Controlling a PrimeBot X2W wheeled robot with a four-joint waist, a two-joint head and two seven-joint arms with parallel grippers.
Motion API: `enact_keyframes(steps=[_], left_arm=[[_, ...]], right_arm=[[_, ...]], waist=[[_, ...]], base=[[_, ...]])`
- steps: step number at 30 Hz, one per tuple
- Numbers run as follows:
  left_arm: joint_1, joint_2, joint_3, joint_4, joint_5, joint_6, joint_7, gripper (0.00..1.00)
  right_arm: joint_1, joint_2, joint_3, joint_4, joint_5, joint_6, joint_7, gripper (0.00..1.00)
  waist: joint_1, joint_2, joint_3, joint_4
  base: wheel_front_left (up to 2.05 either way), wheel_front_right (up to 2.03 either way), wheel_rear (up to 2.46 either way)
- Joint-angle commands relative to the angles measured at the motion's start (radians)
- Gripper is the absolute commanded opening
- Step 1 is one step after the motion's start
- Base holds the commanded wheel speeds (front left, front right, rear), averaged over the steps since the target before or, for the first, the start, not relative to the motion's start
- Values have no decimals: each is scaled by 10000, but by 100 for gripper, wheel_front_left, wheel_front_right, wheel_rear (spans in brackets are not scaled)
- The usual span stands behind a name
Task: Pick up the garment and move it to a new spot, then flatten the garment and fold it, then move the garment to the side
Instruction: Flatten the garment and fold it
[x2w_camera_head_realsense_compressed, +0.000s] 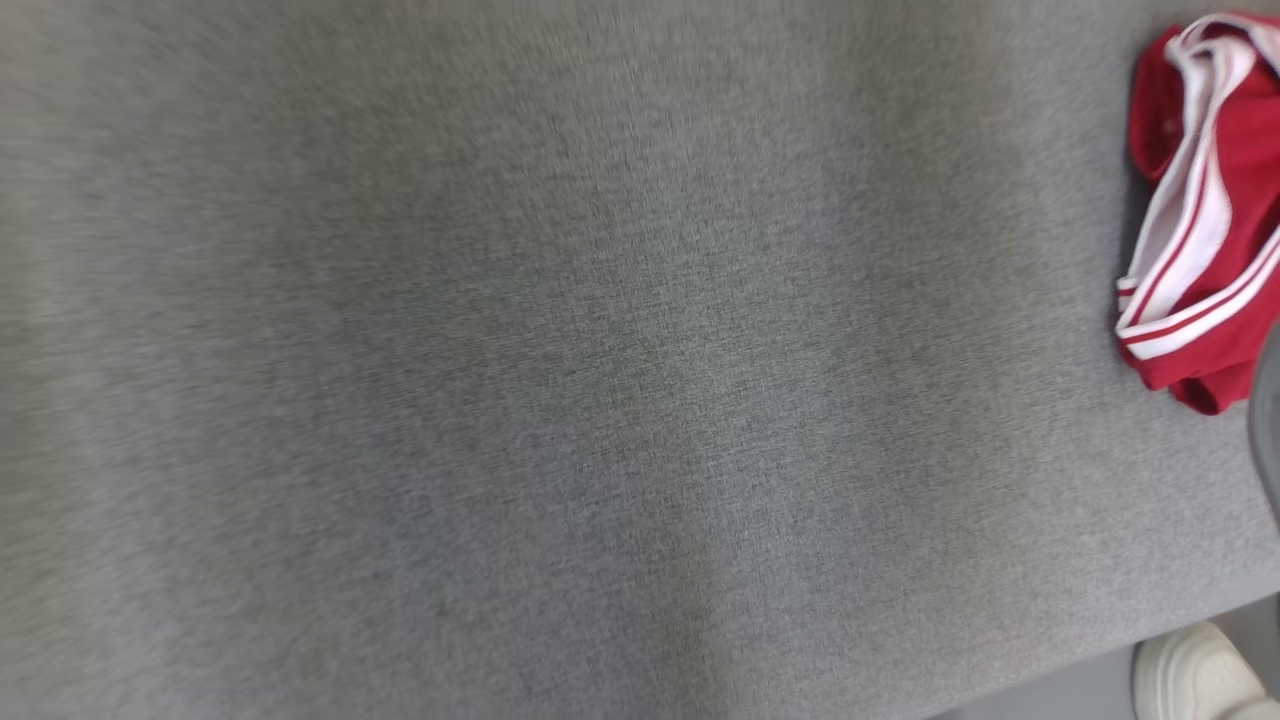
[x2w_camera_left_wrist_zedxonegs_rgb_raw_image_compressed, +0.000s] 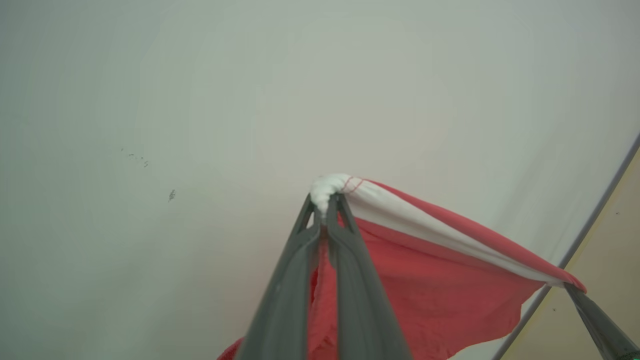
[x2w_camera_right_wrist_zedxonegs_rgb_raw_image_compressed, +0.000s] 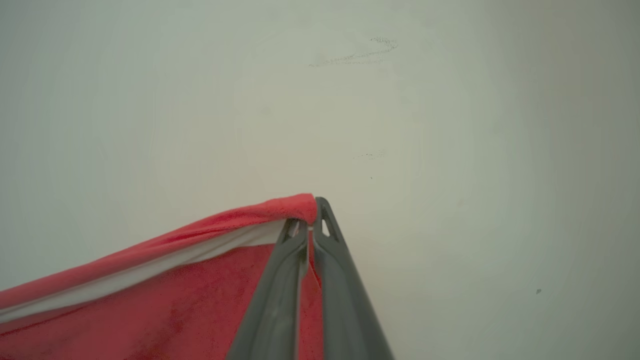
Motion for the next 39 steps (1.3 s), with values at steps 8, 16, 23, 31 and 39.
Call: enact_keyframes(steps=[8, 16, 23, 31, 39], left_arm=[[373, 74, -206, 882, 295, -718, -866, 0], [2004, 330, -672, 903, -96, -1153, -979, 0], [4303, 806, -913, 198, -779, -1216, -1012, 0], [7166, 1285, -956, -540, -1134, -1218, -1406, 0], [10525, 1220, -1361, -1169, -1219, -1049, -1619, 0]], right_arm=[[502, 73, 648, 643, -94, -50, -295, 0], [2177, -258, 2131, 324, 1040, -46, 347, 0], [4267, -996, 2980, -1113, 2199, -44, 1916, 0], [6907, -1717, 3861, -2735, 2038, -44, 5256, 0], [10025, -2353, 3902, -5238, 1747, -44, 8545, 0]], waist=[[-3, -2, 1107, -308], [-3, -2, 337, -86], [-3, -2, -1152, 21], [-3, -2, -2599, -90], [-3, -2, -3992, 93]], base=[[0, 0, 0], [0, 0, 0], [0, 0, 0], [0, 0, 0], [0, 0, 0]])
